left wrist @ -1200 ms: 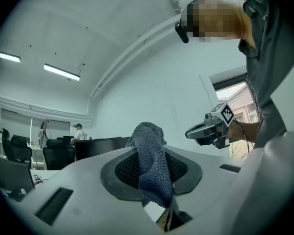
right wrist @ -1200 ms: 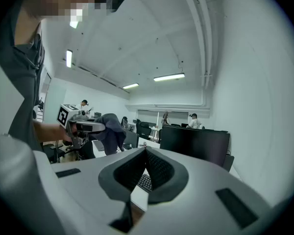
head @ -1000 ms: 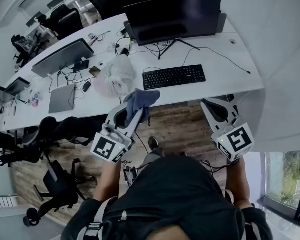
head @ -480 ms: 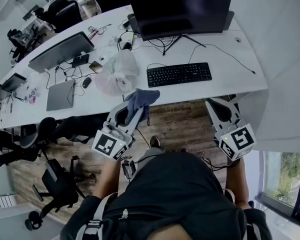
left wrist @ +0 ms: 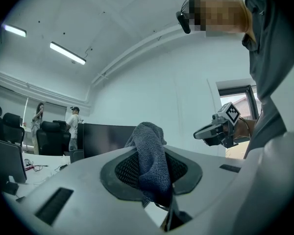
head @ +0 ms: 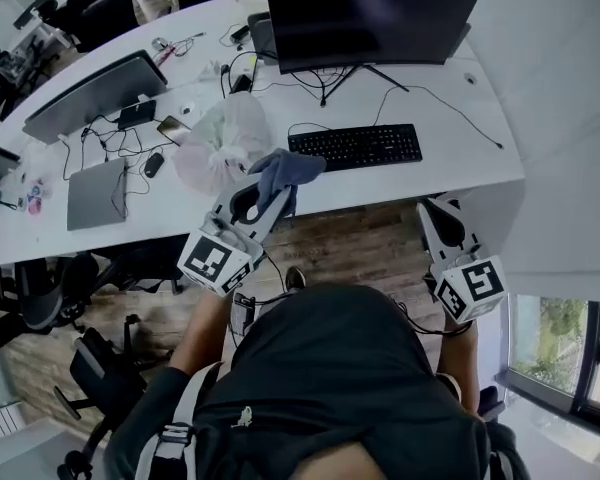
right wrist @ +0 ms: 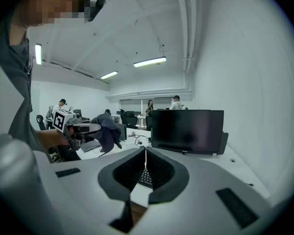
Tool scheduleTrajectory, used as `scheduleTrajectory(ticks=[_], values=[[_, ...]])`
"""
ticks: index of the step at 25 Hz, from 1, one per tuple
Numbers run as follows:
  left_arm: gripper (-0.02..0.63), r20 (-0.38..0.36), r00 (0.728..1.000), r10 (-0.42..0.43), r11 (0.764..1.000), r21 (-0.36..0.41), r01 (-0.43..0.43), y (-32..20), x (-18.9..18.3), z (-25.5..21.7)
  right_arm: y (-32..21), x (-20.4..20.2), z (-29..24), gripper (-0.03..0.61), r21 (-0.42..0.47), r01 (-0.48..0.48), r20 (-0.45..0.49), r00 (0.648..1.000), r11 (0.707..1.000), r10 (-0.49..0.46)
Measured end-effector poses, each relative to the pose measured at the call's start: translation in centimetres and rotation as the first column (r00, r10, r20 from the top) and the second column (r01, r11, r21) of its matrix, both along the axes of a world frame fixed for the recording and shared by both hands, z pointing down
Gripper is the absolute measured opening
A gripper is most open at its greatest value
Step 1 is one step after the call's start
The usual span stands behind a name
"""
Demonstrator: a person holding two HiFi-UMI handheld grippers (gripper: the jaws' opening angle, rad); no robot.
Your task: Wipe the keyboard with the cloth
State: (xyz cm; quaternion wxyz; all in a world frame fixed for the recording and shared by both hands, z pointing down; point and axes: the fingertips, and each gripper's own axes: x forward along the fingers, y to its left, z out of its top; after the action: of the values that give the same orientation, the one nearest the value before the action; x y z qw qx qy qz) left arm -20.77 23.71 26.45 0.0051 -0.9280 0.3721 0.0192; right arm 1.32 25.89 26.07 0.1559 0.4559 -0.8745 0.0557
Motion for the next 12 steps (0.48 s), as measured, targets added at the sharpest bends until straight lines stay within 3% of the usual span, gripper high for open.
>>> scheduleTrajectory(ticks=[5, 12], values=[[0.075, 0.014, 0.999, 0.039, 0.999, -0.008, -0.039, -2.1, 0.1, 0.8, -0.7, -0.5, 0.5, 0.011, -0.02, -0.011, -0.016, 1.0, 1.0, 0.011], [0.075, 0.017, 0.999, -0.034, 0.998, -0.049, 0.035, -4.8, 1.3, 1.6, -5.0, 1.9, 2.1, 0.011, -0.068, 0.023, -0.001, 1.0, 0.997, -0.023]])
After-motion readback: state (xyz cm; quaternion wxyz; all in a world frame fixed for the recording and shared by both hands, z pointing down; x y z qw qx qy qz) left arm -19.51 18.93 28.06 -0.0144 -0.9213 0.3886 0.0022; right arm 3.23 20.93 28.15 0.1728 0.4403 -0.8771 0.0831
